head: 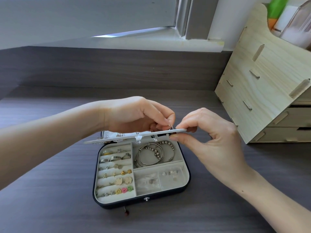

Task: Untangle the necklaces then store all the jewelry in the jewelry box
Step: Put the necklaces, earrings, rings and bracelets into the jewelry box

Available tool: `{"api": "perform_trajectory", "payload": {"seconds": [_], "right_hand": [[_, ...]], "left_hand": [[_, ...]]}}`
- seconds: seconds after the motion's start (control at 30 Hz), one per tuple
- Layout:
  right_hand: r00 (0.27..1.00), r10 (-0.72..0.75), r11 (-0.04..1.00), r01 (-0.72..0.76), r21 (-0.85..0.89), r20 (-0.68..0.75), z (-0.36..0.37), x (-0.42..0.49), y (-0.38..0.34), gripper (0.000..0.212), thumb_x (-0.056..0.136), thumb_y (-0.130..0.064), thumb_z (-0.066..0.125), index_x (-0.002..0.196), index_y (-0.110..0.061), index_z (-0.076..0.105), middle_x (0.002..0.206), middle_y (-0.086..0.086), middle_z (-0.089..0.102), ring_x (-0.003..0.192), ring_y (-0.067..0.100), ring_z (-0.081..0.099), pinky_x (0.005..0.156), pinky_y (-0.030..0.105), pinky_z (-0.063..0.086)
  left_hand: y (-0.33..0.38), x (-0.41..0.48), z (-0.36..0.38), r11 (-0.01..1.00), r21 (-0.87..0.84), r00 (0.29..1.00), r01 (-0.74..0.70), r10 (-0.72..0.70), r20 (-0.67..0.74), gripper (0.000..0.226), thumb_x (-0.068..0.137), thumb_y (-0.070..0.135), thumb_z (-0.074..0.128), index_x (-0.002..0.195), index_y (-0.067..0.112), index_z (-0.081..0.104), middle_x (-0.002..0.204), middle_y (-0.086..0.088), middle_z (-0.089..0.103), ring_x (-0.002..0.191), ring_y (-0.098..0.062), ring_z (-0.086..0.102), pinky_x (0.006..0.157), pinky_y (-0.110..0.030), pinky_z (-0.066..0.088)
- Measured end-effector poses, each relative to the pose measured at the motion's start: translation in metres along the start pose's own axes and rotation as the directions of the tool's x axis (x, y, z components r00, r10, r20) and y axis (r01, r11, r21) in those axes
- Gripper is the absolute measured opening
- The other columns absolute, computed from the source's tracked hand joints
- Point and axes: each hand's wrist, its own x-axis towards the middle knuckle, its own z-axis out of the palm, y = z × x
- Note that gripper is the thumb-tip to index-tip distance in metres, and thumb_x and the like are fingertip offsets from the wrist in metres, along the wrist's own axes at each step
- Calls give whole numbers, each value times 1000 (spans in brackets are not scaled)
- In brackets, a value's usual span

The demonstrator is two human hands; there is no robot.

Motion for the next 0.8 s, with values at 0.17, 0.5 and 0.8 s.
{"api": "perform_trajectory", "payload": {"seconds": [0.17,0.5,0.8], "right_hand": [[1000,-4,1000,4,-5,8,-1,0,0,14,74,-18,77,77,-7,69,78,-6,61,75,4,55,72,14,42],[1000,-2,1000,2,-13,10,-1,0,0,16,74,-18,77,76,-5,69,77,-5,61,75,5,55,72,15,43],[1000,5,1000,-5,5,3,0,1,-3,16,75,-20,74,74,-5,68,75,-5,61,75,4,54,72,16,43]], "left_hand": [[-2,1,-1,1000,-13,1000,-26,26,-8,7,81,9,49,76,6,48,85,-14,31,72,-21,32,67,-29,33],[-3,1,-3,998,-45,999,-48,48,15,5,83,8,47,79,8,44,83,-15,28,74,-30,21,68,-29,35],[-4,5,-5,999,-31,999,-40,41,34,14,87,14,47,75,8,44,80,-15,26,74,-32,19,69,-33,29]]}}
